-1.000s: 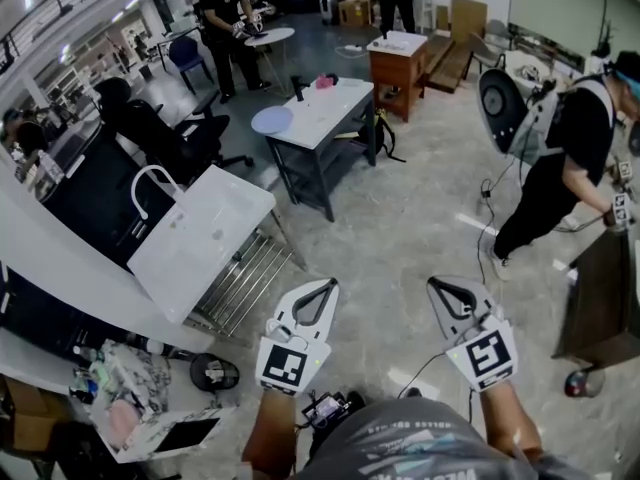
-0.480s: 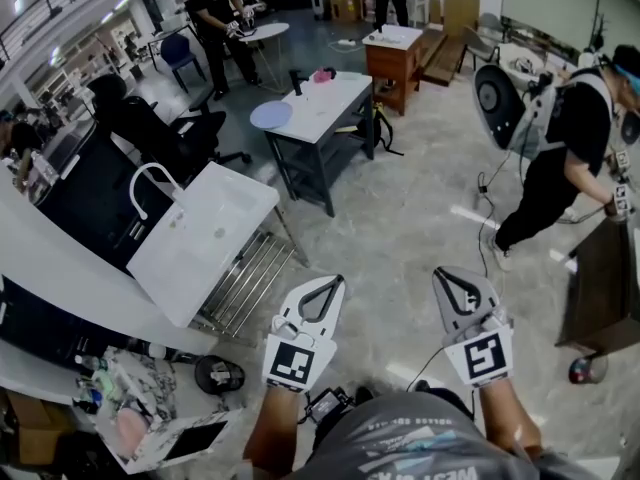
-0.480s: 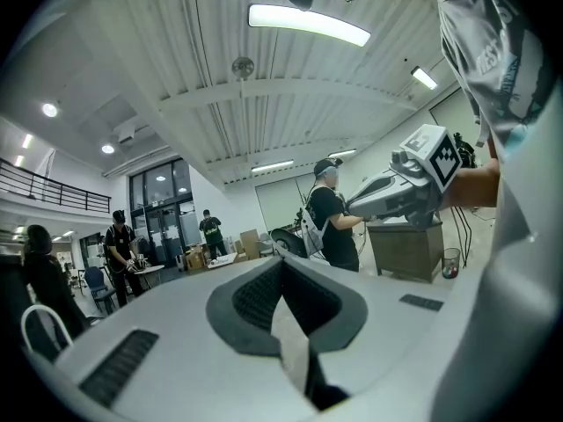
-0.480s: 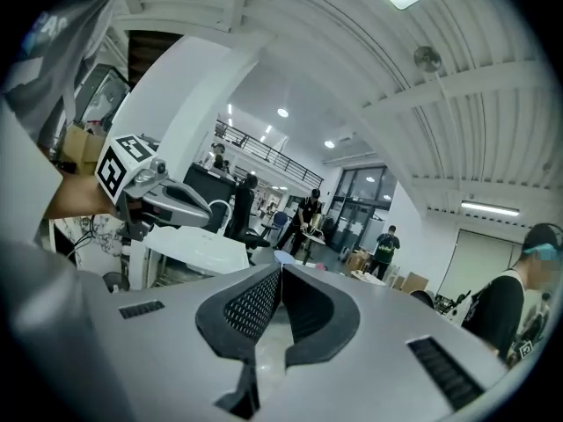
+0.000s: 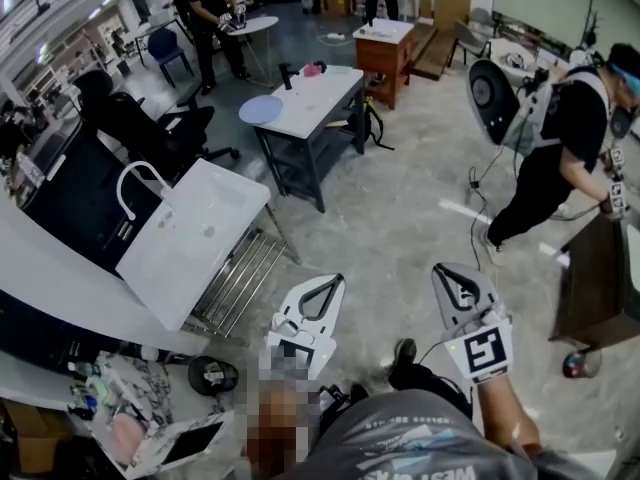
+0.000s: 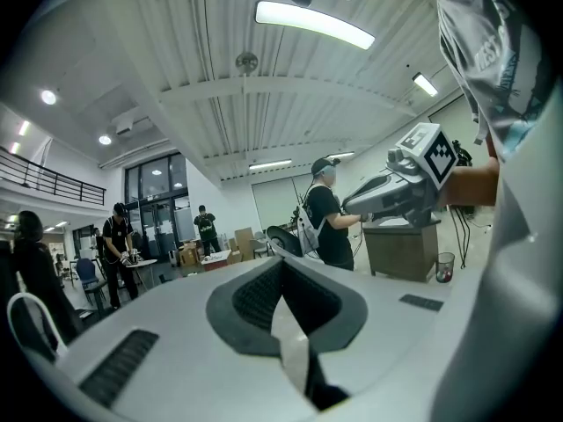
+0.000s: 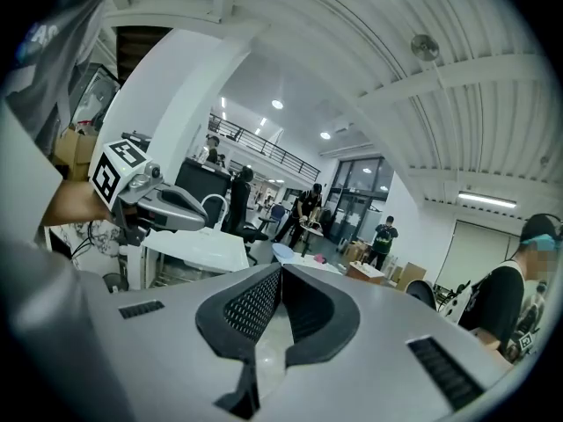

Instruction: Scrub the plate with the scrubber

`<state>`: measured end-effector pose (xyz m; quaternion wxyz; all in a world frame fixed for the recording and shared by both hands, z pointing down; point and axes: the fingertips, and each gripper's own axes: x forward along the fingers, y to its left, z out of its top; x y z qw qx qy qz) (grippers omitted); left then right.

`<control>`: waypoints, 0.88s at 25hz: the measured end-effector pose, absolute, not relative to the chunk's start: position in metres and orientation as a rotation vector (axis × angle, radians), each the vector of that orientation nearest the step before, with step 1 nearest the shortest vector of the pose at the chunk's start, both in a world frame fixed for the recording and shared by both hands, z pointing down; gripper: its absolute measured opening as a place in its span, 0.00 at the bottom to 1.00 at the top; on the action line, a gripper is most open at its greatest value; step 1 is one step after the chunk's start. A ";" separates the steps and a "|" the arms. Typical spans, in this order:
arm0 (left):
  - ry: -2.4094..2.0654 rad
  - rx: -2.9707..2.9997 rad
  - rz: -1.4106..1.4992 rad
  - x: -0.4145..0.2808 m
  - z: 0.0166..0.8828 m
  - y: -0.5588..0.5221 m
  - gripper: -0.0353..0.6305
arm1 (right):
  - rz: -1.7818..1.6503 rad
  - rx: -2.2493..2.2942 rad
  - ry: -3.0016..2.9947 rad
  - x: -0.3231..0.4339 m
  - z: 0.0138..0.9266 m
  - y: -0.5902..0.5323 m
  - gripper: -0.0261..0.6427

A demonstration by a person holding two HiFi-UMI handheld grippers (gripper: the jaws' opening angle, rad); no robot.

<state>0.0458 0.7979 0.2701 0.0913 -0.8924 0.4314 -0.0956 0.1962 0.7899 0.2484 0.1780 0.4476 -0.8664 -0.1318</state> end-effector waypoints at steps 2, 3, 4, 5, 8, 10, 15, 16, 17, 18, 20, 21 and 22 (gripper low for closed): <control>1.308 -2.659 -0.261 0.049 0.270 0.788 0.06 | -0.359 1.265 -2.457 0.200 0.252 0.780 0.08; 1.322 -2.656 -0.245 0.053 0.268 0.781 0.06 | -0.357 1.262 -2.460 0.203 0.252 0.773 0.08; 1.330 -2.651 -0.231 0.057 0.266 0.774 0.06 | -0.359 1.258 -2.462 0.206 0.252 0.765 0.09; 1.333 -2.644 -0.223 0.062 0.263 0.766 0.06 | -0.362 1.251 -2.464 0.209 0.252 0.757 0.08; 1.342 -2.639 -0.208 0.077 0.255 0.737 0.06 | -0.359 1.237 -2.463 0.222 0.256 0.730 0.09; 1.345 -2.631 -0.196 0.088 0.253 0.713 0.06 | -0.354 1.227 -2.458 0.233 0.262 0.710 0.09; 1.350 -2.623 -0.253 0.121 0.253 0.665 0.06 | -0.353 1.228 -2.471 0.271 0.264 0.658 0.09; 1.356 -2.622 -0.266 0.127 0.255 0.656 0.06 | -0.355 1.235 -2.471 0.281 0.263 0.647 0.09; 1.363 -2.620 -0.281 0.134 0.256 0.648 0.06 | -0.351 1.237 -2.474 0.290 0.263 0.636 0.09; 1.368 -2.615 -0.298 0.140 0.258 0.642 0.06 | -0.342 1.236 -2.479 0.298 0.265 0.627 0.09; 1.377 -2.599 -0.342 0.151 0.259 0.632 0.06 | -0.324 1.222 -2.494 0.312 0.269 0.612 0.09; 1.381 -2.587 -0.364 0.156 0.259 0.627 0.06 | -0.320 1.214 -2.503 0.318 0.270 0.605 0.09; 1.385 -2.574 -0.383 0.160 0.259 0.621 0.06 | -0.321 1.205 -2.513 0.323 0.271 0.598 0.09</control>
